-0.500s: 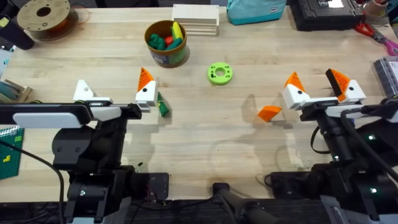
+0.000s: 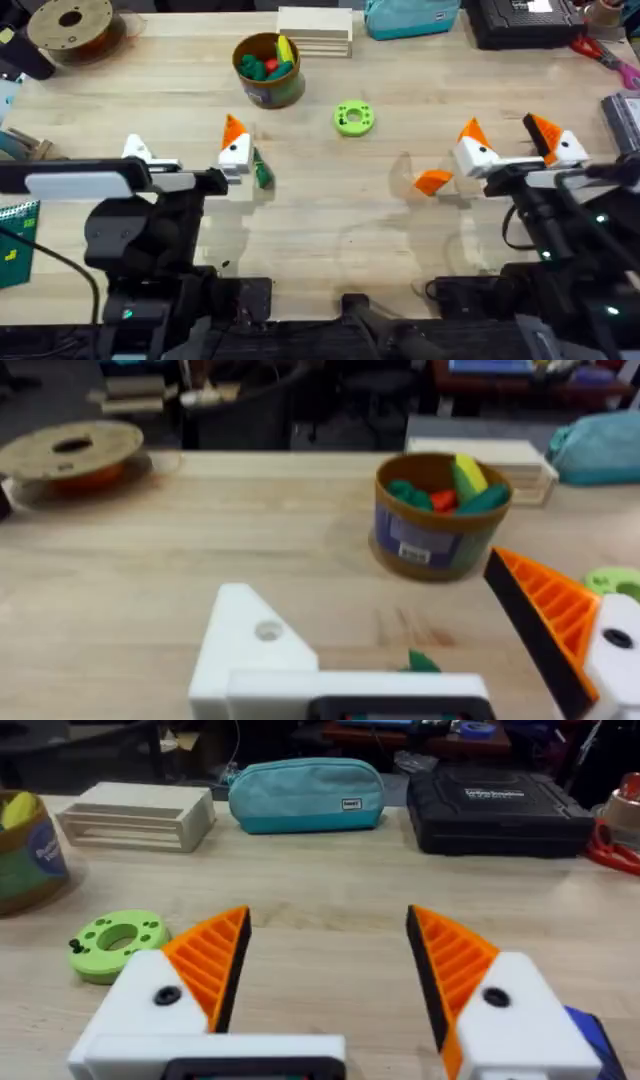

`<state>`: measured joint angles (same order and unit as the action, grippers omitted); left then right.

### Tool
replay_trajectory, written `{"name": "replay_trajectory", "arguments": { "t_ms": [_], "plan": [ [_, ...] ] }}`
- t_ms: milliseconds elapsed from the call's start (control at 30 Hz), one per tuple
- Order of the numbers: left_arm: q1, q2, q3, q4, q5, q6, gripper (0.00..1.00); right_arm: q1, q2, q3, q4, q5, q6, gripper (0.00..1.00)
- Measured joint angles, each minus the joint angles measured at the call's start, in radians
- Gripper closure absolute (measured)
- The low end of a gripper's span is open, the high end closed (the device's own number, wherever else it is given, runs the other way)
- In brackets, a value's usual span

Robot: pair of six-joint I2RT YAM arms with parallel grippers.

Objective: Pick up the gripper from the table and insert it into the empty holder that is missing its gripper. Then pick up a screw, insert it into the mounting hole, and use the screwdriver to tighten it. Finally, clean up the table by picking up the vegetable and placing it into the bucket.

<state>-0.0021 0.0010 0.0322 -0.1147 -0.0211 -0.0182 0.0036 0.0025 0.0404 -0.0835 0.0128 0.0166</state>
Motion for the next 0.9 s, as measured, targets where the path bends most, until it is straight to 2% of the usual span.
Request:
{"name": "replay_trajectory", "arguments": {
  "t_ms": [67, 200, 367, 433, 600, 733, 800, 900],
  "plan": [
    [0.000, 0.011, 0.055, -0.106, 0.003, 0.000, 0.014, 0.000, 0.018, 0.057, -0.115, -0.003, 0.002, 0.086],
    [0.000, 0.106, 0.273, -0.337, 0.011, 0.001, 0.013, 0.000, 0.121, 0.223, -0.311, -0.003, 0.001, 0.087],
    [0.000, 0.328, 0.587, -0.669, 0.042, -0.008, 0.013, 0.000, 0.317, 0.495, -0.512, -0.004, -0.014, 0.087],
    [0.000, 0.431, 0.693, -0.761, 0.050, -0.013, 0.014, 0.000, 0.407, 0.600, -0.595, -0.004, -0.017, 0.086],
    [0.000, 0.609, 0.862, -0.795, 0.078, -0.020, 0.014, 0.000, 0.571, 0.750, -0.649, -0.006, -0.018, 0.086],
    [0.000, 0.658, 0.884, -0.829, 0.090, -0.023, 0.014, 0.000, 0.610, 0.764, -0.657, -0.007, -0.018, 0.087],
    [0.000, 0.685, 0.884, -0.860, 0.096, -0.065, 0.014, 0.000, 0.613, 0.764, -0.658, -0.007, -0.018, 0.086],
    [0.000, 0.739, 0.871, -0.899, 0.107, -0.178, 0.014, 0.000, 0.613, 0.764, -0.658, -0.008, -0.018, 0.086]
  ]
}}
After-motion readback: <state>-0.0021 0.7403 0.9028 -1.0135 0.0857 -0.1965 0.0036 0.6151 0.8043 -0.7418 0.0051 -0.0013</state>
